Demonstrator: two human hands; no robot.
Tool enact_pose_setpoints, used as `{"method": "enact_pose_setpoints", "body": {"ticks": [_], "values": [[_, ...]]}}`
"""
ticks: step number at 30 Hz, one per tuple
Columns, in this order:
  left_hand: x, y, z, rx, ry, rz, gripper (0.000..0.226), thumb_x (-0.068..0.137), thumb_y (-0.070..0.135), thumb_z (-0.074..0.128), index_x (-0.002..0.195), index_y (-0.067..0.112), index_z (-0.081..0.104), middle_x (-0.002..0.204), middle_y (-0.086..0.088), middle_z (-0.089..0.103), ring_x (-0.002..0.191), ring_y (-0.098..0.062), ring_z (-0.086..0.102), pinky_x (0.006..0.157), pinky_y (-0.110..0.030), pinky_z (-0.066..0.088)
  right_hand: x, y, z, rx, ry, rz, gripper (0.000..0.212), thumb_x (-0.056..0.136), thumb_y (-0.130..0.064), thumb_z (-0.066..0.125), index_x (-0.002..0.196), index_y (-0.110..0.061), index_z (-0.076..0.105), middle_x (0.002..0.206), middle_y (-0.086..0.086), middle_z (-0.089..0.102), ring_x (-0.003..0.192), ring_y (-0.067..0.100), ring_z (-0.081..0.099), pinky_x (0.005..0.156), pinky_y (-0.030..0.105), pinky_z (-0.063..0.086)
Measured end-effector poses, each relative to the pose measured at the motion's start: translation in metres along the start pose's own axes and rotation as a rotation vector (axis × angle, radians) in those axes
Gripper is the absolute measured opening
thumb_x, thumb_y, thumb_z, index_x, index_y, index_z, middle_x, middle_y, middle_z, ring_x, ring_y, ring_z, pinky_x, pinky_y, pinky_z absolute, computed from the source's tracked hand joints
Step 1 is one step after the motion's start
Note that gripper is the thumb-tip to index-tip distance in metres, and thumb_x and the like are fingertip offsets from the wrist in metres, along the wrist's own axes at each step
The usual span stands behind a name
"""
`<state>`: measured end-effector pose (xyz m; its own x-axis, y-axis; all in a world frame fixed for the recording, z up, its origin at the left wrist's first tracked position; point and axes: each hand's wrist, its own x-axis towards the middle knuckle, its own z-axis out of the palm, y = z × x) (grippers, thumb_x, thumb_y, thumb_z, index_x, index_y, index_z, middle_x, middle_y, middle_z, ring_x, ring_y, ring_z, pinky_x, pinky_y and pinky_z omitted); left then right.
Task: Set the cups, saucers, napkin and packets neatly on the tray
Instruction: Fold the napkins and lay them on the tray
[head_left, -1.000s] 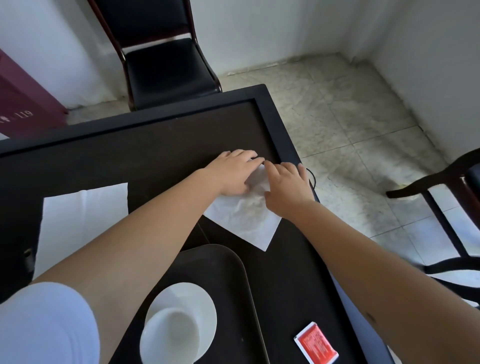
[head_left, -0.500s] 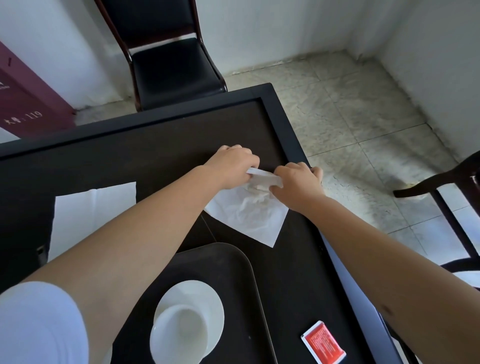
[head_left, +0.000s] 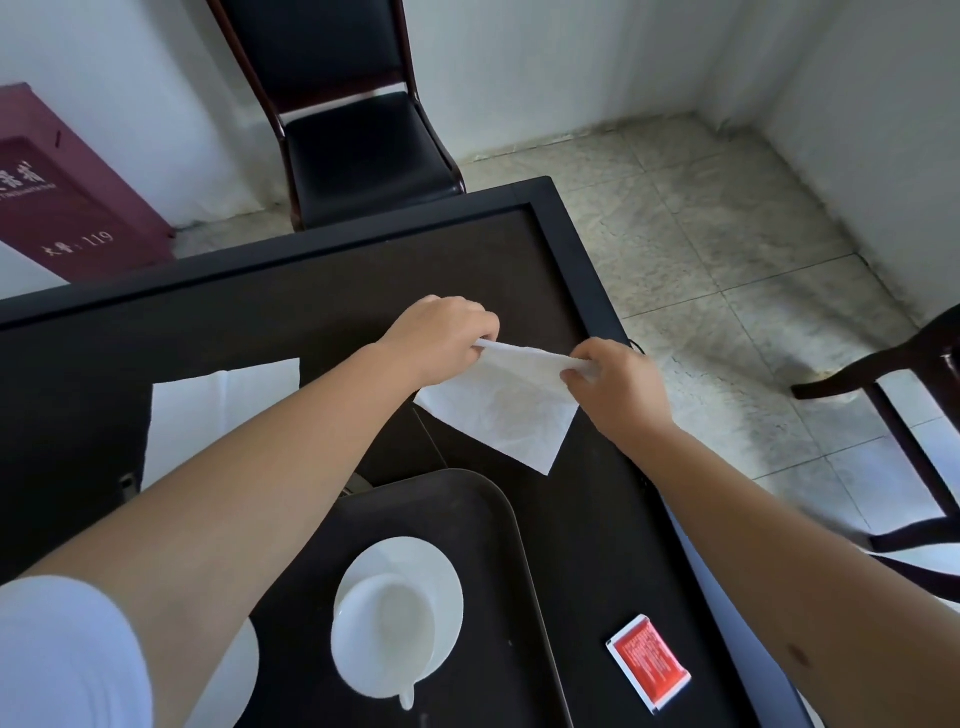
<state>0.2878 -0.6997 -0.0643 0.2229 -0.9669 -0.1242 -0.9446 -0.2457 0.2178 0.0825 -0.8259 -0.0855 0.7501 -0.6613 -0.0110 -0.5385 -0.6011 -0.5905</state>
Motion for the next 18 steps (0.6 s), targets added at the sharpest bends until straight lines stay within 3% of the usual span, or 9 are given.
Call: {"method": "enact_pose_setpoints", "body": {"ticks": [5,10,15,18], "values": [[-0.028,-0.008,0.006,0.080,-0.102,0.006,0.018,0.090,0.013,0.059,0.106,0.020,0.066,0.106,0.004,0.065,0.100,-0.018,0.056,0.089,-0.035,0.044,-0.028,-0.001,0.010,-0.099,-0.011,-0.258,0.008,0.079,-0.012,0.077,0.082,-0.015,0.070,0.096,-0.003,0.070,0.099,0.024,0.060,0.081,0.041,0.047],[-0.048,-0.013,0.016,0.133,-0.262,0.053,0.032,0.090,0.033,0.057,0.120,0.024,0.062,0.131,0.005,0.052,0.119,-0.019,0.047,0.096,-0.039,0.042,-0.045,0.002,0.026,-0.174,-0.098,-0.297,0.009,0.079,-0.023,0.079,0.083,-0.020,0.072,0.110,-0.003,0.068,0.112,0.024,0.055,0.087,0.041,0.040],[-0.051,-0.010,0.027,0.076,-0.214,-0.037,0.035,0.088,0.056,0.049,0.105,0.031,0.066,0.130,0.009,0.048,0.118,-0.016,0.044,0.095,-0.040,0.038,-0.050,0.008,0.027,-0.356,-0.228,-0.423,0.036,0.078,-0.058,0.070,0.089,-0.024,0.071,0.117,-0.005,0.065,0.116,0.021,0.052,0.091,0.041,0.041],[-0.042,-0.005,0.033,0.034,-0.110,-0.077,0.032,0.087,0.053,0.053,0.101,0.027,0.064,0.121,0.009,0.050,0.114,-0.016,0.045,0.093,-0.038,0.037,-0.045,0.010,0.029,-0.250,-0.145,-0.317,0.030,0.084,-0.044,0.070,0.096,-0.016,0.070,0.113,-0.002,0.065,0.112,0.024,0.054,0.089,0.040,0.044]]}}
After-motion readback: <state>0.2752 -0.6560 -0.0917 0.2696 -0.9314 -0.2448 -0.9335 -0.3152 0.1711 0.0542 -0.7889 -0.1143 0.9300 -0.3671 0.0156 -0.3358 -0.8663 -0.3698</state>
